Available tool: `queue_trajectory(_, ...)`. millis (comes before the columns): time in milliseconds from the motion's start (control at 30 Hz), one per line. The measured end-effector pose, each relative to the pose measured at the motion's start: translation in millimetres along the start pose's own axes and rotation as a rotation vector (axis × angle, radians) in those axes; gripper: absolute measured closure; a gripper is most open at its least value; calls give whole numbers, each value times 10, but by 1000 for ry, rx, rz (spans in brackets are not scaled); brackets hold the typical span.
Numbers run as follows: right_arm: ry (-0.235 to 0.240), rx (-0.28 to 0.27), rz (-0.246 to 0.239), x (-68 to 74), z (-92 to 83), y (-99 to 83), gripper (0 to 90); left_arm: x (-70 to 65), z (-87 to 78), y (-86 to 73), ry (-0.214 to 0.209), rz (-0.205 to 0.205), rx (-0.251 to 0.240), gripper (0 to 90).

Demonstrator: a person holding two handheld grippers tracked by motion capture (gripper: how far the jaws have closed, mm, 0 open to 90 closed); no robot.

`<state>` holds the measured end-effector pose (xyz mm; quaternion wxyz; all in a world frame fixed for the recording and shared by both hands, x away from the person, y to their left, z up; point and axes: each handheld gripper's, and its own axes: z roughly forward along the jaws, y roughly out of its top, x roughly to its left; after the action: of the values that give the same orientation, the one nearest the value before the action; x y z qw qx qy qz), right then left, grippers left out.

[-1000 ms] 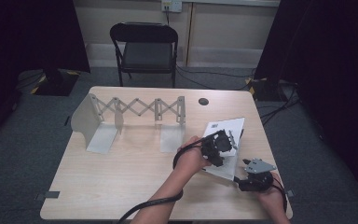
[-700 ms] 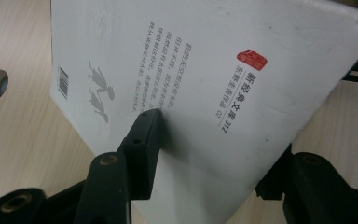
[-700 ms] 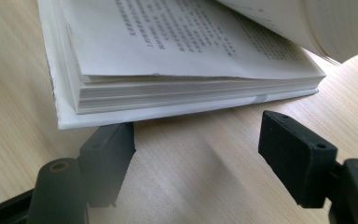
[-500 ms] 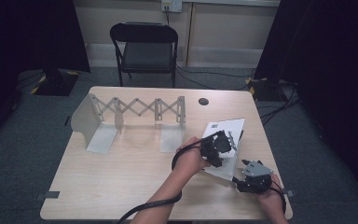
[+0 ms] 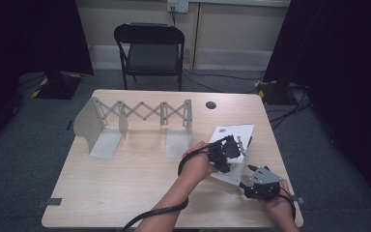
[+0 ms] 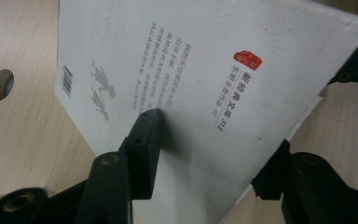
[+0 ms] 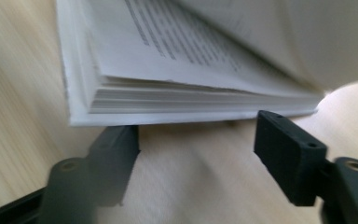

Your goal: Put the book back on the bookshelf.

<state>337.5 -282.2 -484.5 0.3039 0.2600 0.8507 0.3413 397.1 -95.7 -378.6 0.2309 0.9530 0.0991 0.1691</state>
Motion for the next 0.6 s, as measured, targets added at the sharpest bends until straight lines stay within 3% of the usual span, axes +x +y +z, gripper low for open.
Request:
queue_trajectory(200,22,-42,-2,-14,-116,86,385,42,-88,25,-24,-2,-16,518)
queue_trajectory(367,23,-71,-44,-11,-211,135,382,20,-136,38,-39,-1,-18,517)
queue_trajectory(400,8,-75,-89,-1,-227,141,382,11,-139,40,-40,1,-17,517)
queue_trajectory(467,9,-73,-113,4,-223,149,379,-10,-137,46,-31,5,-15,519)
queue_trajectory(600,24,-71,-126,-1,-220,160,379,-1,-148,52,-38,9,-7,519)
